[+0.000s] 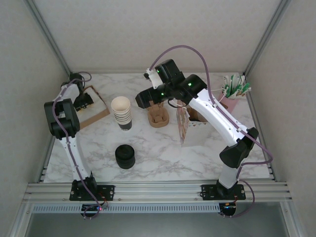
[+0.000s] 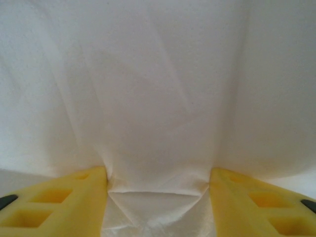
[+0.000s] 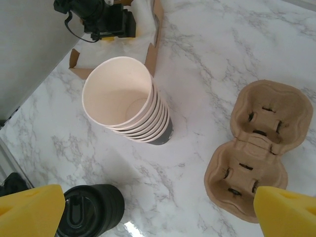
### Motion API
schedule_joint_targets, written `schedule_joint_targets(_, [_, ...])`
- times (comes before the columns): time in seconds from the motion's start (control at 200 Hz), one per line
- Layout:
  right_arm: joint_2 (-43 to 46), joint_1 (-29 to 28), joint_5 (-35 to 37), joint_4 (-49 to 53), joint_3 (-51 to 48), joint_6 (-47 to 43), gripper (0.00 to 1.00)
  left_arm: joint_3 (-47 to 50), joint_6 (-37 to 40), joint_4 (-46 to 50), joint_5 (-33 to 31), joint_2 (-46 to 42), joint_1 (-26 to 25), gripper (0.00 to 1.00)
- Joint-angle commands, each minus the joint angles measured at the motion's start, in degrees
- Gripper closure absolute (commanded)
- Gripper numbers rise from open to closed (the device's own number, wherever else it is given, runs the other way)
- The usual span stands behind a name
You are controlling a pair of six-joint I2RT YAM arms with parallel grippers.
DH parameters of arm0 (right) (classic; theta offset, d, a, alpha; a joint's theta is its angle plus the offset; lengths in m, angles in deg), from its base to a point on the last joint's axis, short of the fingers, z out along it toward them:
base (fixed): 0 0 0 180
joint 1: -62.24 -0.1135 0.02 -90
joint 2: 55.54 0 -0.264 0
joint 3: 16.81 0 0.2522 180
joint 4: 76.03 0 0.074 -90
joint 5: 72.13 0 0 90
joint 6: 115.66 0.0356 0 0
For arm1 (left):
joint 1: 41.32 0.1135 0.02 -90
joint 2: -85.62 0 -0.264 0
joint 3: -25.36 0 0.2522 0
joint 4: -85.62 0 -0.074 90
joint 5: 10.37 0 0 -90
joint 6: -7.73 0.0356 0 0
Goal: Pack the takeout coffee
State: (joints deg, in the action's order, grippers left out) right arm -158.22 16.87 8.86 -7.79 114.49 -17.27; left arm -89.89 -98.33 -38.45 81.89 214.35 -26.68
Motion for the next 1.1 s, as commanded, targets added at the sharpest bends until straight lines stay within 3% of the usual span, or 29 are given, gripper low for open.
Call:
schedule_joint_targets(0.0, [-0.94, -0.15, -2.16, 0.11, 2.36, 0.75, 0.01, 2.26, 1.45, 2.83, 4.33, 0.72, -0.22, 0.46])
schedule_joint_targets(0.19, [-0.93, -0.25, -3.59, 0.40, 2.53, 1.11, 0.01, 1.09, 1.82, 3.24, 4.06, -0.67, -0.21, 0.49])
schedule_joint_targets(0.385, [-0.68, -0.42, -3.73, 0.45, 2.42, 1.27, 0.01, -0.01, 2.08, 3.68, 4.14, -1.36, -0.22, 0.61])
schedule_joint_targets(1.091, [-0.25, -0.60, -4.29, 0.29, 1.57, 1.48, 0.01, -0.55, 2.52, 5.02, 3.01, -4.60, -0.13, 0.68])
